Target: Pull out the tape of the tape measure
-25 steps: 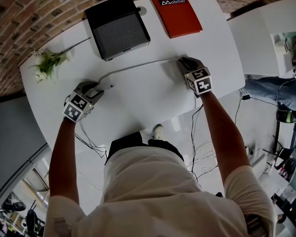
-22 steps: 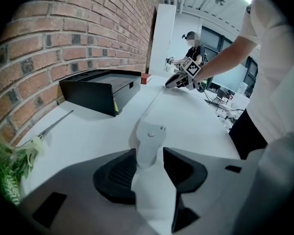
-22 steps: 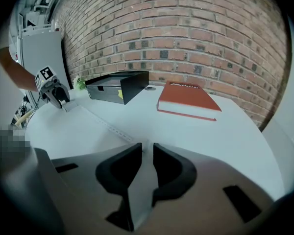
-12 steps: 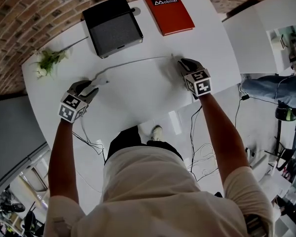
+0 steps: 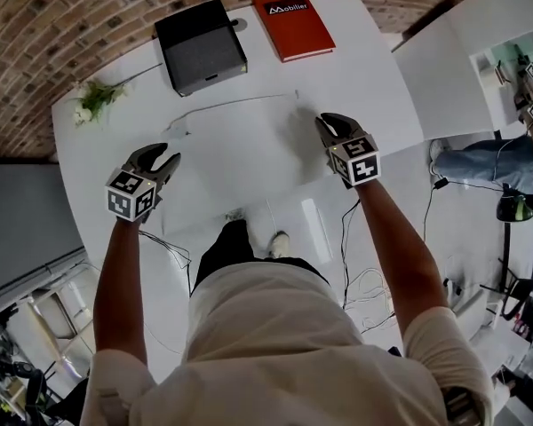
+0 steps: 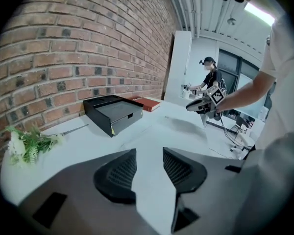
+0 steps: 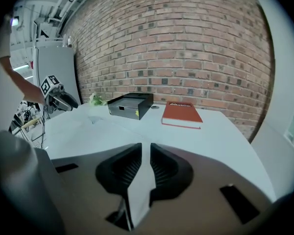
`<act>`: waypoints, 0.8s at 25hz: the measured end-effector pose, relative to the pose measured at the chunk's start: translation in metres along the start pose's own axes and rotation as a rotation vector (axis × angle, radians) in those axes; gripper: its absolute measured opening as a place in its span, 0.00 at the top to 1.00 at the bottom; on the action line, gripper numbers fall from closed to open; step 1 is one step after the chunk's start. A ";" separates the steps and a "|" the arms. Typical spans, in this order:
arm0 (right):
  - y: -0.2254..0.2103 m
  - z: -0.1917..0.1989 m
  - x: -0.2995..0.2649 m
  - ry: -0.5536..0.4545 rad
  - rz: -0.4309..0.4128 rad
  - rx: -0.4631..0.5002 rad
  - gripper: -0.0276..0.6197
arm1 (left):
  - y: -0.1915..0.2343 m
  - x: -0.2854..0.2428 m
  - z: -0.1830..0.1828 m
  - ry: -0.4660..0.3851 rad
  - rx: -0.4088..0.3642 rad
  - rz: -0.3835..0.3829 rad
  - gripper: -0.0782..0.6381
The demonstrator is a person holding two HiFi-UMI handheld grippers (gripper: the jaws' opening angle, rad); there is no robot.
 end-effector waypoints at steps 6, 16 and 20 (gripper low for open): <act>0.027 0.004 0.057 -0.056 -0.022 0.018 0.87 | -0.053 0.038 -0.001 -0.098 0.079 -0.095 0.68; 0.094 0.026 0.147 -0.128 -0.074 -0.002 0.91 | -0.170 0.105 0.002 -0.204 0.175 -0.200 0.90; 0.130 0.032 0.168 -0.156 -0.099 -0.006 0.95 | -0.208 0.120 0.000 -0.210 0.175 -0.137 0.90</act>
Point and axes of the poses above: the fingertips, and each gripper's own axes: x backward along the fingers, y to its left, z out of its underside, the point moved 8 cm from there along x, backward along the fingers, and after that the axes turned 5 degrees about -z, right-handed, at the moved point
